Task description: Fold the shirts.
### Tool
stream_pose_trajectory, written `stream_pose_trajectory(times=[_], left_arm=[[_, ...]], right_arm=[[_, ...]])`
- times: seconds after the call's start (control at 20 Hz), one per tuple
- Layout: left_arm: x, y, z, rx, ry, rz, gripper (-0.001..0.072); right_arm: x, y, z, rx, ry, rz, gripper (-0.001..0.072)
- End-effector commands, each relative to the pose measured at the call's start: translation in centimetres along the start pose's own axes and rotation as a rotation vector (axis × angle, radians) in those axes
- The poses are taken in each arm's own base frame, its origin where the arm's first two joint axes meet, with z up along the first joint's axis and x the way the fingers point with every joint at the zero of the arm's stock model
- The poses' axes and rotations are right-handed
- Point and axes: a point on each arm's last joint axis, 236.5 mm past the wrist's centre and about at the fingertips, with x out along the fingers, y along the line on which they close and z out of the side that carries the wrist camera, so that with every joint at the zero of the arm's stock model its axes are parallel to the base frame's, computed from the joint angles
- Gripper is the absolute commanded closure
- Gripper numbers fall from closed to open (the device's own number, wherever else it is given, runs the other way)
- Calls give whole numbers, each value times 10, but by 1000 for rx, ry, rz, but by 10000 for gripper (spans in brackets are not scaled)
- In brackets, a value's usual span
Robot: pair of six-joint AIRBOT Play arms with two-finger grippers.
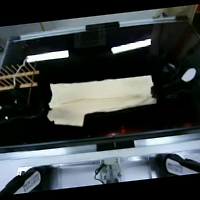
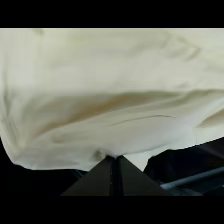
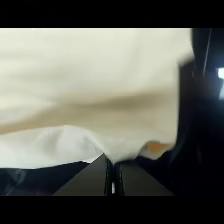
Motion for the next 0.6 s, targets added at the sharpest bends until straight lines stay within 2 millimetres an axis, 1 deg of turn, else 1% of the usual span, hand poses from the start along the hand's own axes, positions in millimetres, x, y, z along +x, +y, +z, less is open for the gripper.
stream_pose_trajectory(times=[0.0,0.1,0.15,0.25,0.3,0.4,0.45,0.5,0.55], left_arm=[[-5,-1,70,33,-51,3,678],[10,6,105,10,-42,-5,678],[22,8,115,1,-16,-13,677],[54,7,126,-31,46,-54,676],[72,6,130,-45,67,-80,676],[99,11,133,-68,97,-99,675],[108,16,133,-97,112,-98,615],[115,20,132,-135,125,-98,373],[116,23,130,-166,140,-99,84]], right_arm=[[-2,9,65,-8,-138,-32,644],[10,4,85,9,-125,-43,644],[18,2,94,13,-120,-43,643],[34,0,106,28,-118,-42,643],[44,-1,109,41,-110,-43,643],[61,-8,104,67,-76,-50,642],[68,-10,100,72,-54,-51,617],[70,-13,98,80,-42,-51,343],[69,-13,96,64,-36,-57,27]])
